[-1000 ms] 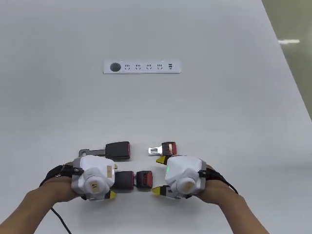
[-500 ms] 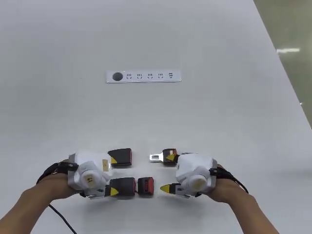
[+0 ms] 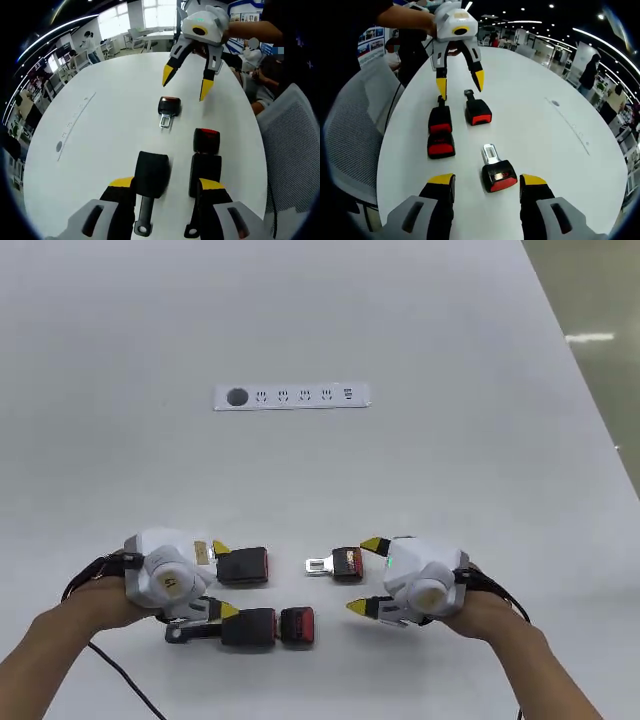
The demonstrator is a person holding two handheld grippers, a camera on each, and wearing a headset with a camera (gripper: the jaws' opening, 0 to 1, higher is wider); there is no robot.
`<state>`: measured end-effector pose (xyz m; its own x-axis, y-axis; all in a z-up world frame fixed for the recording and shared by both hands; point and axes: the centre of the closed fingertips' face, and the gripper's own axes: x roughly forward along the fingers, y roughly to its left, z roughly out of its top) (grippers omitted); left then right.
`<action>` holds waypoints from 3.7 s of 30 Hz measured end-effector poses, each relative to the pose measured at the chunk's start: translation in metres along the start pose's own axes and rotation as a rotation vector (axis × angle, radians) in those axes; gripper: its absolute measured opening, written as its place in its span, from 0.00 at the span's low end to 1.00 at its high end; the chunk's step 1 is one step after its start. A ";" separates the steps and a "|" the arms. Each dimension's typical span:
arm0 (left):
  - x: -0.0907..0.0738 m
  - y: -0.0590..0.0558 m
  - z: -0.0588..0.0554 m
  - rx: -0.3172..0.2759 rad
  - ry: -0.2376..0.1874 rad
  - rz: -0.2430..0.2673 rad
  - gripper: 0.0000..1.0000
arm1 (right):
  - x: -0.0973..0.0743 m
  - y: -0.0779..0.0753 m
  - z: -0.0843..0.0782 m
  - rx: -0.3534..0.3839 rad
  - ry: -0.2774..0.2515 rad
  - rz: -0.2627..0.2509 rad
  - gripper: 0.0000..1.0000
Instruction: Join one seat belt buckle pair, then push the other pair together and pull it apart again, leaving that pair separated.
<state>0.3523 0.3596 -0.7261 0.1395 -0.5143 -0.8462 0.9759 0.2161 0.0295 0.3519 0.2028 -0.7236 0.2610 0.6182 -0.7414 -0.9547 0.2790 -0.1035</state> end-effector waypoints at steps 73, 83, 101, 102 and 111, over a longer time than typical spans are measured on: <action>0.047 0.029 -0.033 0.079 0.089 -0.118 0.32 | 0.045 -0.017 -0.025 -0.093 0.076 0.130 0.32; 0.044 0.026 -0.031 0.075 0.088 -0.120 0.32 | 0.049 -0.014 -0.015 -0.107 0.075 0.139 0.32; 0.045 0.026 -0.032 0.075 0.097 -0.119 0.32 | 0.058 -0.009 0.010 -0.123 0.051 0.146 0.31; 0.045 0.025 -0.032 0.075 0.097 -0.119 0.32 | 0.059 -0.009 0.011 -0.124 0.050 0.146 0.31; 0.044 0.024 -0.031 0.075 0.099 -0.119 0.32 | 0.068 -0.007 0.018 -0.129 0.041 0.151 0.31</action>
<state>0.3773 0.3676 -0.7791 0.0085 -0.4479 -0.8941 0.9948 0.0941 -0.0377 0.3787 0.2562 -0.7613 0.1100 0.6146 -0.7811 -0.9936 0.0873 -0.0712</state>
